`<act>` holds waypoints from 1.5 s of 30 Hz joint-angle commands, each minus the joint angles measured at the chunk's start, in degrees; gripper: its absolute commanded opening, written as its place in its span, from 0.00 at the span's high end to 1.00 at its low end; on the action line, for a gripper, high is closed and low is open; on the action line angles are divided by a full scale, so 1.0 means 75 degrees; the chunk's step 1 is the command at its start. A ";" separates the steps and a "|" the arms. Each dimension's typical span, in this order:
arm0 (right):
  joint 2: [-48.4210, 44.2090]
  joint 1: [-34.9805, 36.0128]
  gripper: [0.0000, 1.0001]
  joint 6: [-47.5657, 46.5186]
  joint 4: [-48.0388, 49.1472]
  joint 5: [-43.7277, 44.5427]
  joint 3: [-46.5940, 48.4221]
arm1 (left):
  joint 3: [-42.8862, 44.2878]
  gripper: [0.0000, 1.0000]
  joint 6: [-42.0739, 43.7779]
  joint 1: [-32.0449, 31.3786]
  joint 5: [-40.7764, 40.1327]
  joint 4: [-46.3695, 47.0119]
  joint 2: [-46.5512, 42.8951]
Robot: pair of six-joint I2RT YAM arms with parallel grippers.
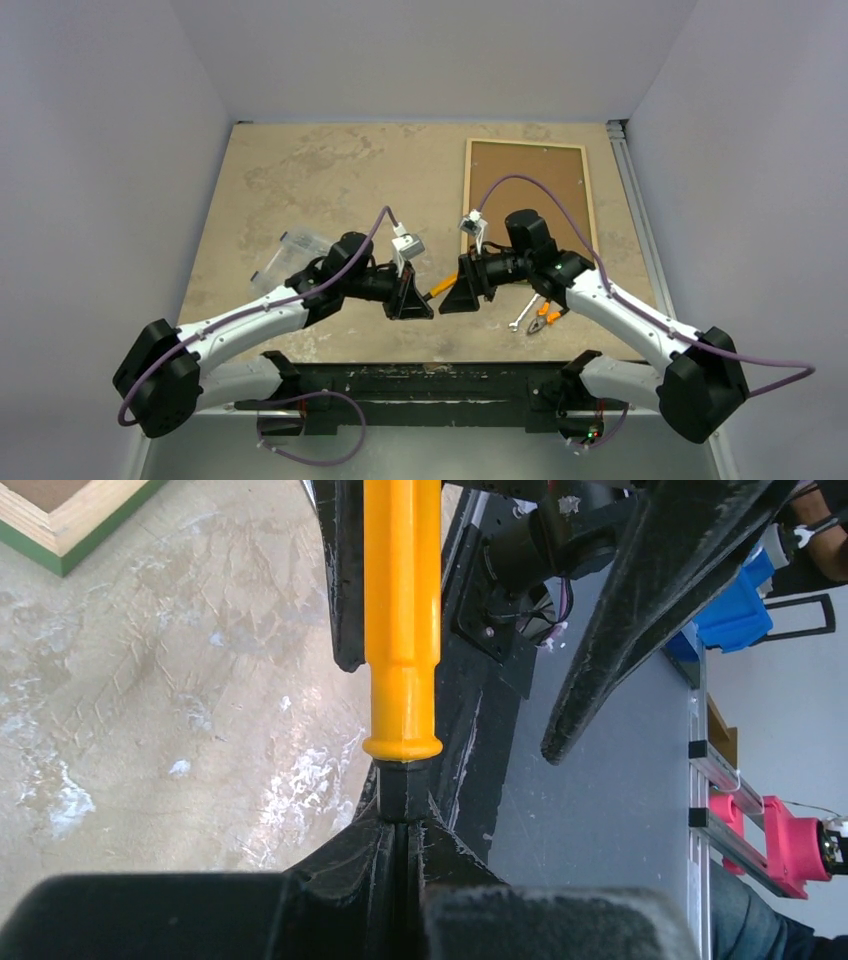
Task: Take the photo out of the frame
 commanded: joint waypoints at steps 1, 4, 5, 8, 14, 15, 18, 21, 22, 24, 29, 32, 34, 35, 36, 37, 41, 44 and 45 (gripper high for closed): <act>0.0074 0.0053 0.30 -0.0332 0.0094 -0.0632 0.0456 | 0.0251 1.00 0.0177 -0.0014 0.0502 0.0339 0.0092; 0.0291 0.0055 0.31 -0.0218 0.0316 -0.0822 0.0530 | 0.0251 1.00 0.0159 -0.0049 0.0686 0.0467 0.0157; 0.0379 0.0049 0.31 -0.0175 0.0368 -0.0930 0.0565 | 0.0245 1.00 0.0151 -0.0066 0.0748 0.0512 0.0168; 0.0680 0.0039 0.31 0.0144 0.0884 -0.1570 0.0513 | 0.0245 1.00 0.0131 -0.0127 0.0807 0.0517 0.0189; 0.0855 0.0045 0.47 0.0194 0.1230 -0.1921 0.0445 | 0.0263 1.00 0.0165 -0.0274 0.0834 0.0410 0.0202; 0.0832 0.0046 0.48 0.0227 0.1346 -0.1977 0.0398 | 0.0272 1.00 0.0171 -0.0297 0.0849 0.0411 0.0211; 0.0873 0.0046 0.56 0.0319 0.1555 -0.2181 0.0359 | 0.0275 1.00 0.0179 -0.0317 0.0882 0.0418 0.0285; 0.0949 0.0054 0.69 0.0223 0.1450 -0.2253 0.0365 | 0.0284 1.00 0.0187 -0.0331 0.0897 0.0423 0.0323; 0.0955 0.0072 0.71 0.0172 0.1409 -0.2246 0.0351 | 0.0297 1.00 0.0188 -0.0332 0.0898 0.0414 0.0328; 0.0976 0.0121 0.71 0.0077 0.1293 -0.2223 0.0343 | 0.0310 1.00 0.0202 -0.0334 0.0897 0.0395 0.0318; 0.0991 0.0183 0.73 0.0027 0.1326 -0.2159 0.0289 | 0.0300 1.00 0.0226 -0.0344 0.0917 0.0373 0.0299; 0.0961 0.0210 1.00 0.0031 0.1269 -0.2033 0.0309 | 0.0287 1.00 0.0161 -0.0343 0.0910 0.0413 0.0292; 0.0744 0.0248 1.00 -0.0091 0.0915 -0.1323 0.0334 | 0.0314 0.96 -0.0034 -0.0334 0.0786 0.0412 0.0182; 0.0582 0.0250 1.00 -0.0095 0.0757 -0.0770 0.0327 | 0.0346 0.84 -0.0116 -0.0320 0.0649 0.0344 0.0122; 0.0411 0.0256 1.00 0.0063 0.0761 -0.0231 0.0261 | 0.0399 0.69 -0.0176 -0.0266 0.0531 0.0221 0.0010; 0.0247 0.0235 1.00 0.0313 0.0851 0.0261 0.0153 | 0.0453 0.44 -0.0245 -0.0190 0.0377 0.0081 -0.0130; -0.0271 0.0200 1.00 0.1030 0.0656 0.2471 0.0028 | 0.0720 0.05 -0.0660 0.0688 -0.0368 -0.0787 -0.0935; -0.0705 0.0133 1.00 0.1497 0.0444 0.4739 -0.0179 | 0.1213 0.01 -0.0955 0.1727 -0.1448 -0.2123 -0.1578; -0.0786 0.0095 1.00 0.1536 0.0275 0.5453 -0.0202 | 0.1467 0.00 -0.0987 0.2034 -0.1840 -0.2636 -0.1697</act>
